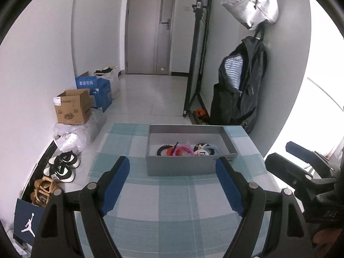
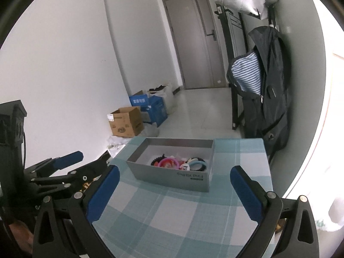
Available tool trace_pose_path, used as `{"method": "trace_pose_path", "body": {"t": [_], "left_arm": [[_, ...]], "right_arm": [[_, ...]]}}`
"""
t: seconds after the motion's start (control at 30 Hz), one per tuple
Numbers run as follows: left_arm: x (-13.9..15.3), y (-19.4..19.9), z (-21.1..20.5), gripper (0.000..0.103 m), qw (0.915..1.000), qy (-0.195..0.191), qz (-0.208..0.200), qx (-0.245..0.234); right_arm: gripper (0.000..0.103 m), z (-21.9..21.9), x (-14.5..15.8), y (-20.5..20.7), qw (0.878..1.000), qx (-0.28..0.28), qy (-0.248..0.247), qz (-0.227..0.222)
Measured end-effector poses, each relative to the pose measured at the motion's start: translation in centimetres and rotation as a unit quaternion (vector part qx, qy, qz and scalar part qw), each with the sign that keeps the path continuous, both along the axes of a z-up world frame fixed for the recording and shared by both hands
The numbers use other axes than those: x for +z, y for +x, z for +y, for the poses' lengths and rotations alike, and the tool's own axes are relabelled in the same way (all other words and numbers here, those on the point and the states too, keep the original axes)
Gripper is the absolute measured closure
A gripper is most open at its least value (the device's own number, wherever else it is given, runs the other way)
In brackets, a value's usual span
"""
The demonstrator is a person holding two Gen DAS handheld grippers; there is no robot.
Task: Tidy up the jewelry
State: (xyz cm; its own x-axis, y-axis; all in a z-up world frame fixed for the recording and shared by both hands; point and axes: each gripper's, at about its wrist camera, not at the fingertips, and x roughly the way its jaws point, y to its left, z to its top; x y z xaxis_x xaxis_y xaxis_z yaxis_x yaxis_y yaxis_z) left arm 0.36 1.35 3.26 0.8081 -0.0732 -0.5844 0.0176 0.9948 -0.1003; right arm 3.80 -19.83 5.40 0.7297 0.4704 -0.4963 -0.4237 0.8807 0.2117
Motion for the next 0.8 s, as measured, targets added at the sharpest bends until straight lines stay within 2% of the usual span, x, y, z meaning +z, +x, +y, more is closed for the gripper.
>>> {"method": "trace_pose_path", "body": {"t": [0.8], "left_arm": [[-0.12,0.06,0.25,0.024,1.0000,-0.003,0.001,0.003]], "right_arm": [[0.000,0.03,-0.63,0.13,1.000,-0.001,-0.001,0.011]]}}
